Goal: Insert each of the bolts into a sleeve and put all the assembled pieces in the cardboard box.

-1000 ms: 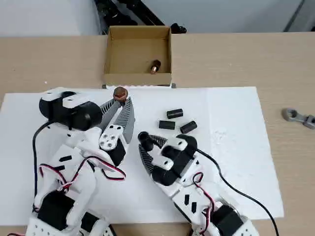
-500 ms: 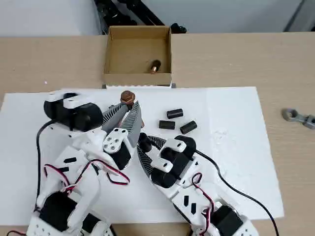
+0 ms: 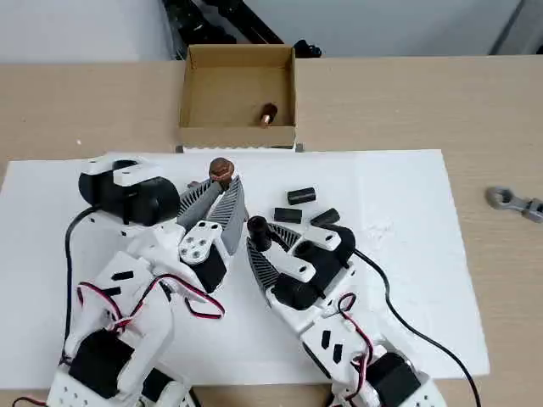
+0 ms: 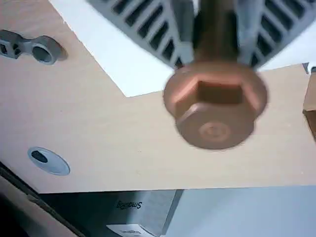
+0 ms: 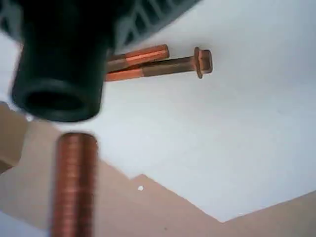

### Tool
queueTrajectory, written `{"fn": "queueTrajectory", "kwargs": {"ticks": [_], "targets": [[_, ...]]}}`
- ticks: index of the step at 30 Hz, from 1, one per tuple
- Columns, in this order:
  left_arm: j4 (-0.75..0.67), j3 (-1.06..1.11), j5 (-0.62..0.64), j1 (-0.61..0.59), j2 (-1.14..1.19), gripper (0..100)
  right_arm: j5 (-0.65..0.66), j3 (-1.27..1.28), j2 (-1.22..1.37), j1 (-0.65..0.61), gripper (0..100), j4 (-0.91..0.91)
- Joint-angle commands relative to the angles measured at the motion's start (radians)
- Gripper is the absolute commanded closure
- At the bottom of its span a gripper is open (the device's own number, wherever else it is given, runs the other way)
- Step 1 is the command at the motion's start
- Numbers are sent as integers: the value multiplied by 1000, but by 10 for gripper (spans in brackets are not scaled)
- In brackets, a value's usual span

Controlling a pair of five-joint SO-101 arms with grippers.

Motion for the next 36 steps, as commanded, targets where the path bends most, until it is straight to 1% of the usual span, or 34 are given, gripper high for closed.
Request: {"fn": "queueTrajectory", "kwargs": {"ticks": [1, 4, 17, 24, 29, 33, 36], "targets": [[-31, -8, 25, 8, -12, 995, -9, -25, -10, -16, 997, -25], [-34, -8, 29, 12, -9, 995, -8, -21, -10, -51, 997, -25], [-12, 5, 26, 15, -12, 995, 11, -18, -10, -53, 997, -25], [29, 1, 6, 63, -14, 995, 12, -18, -10, -53, 997, -24], [63, -2, 5, 63, -14, 995, 12, -17, -10, -50, 997, -24], [80, -8, 3, 58, -14, 995, 12, -8, -10, -15, 997, -24], [94, -19, 2, 58, -14, 995, 12, -9, -10, -12, 997, -24]]}}
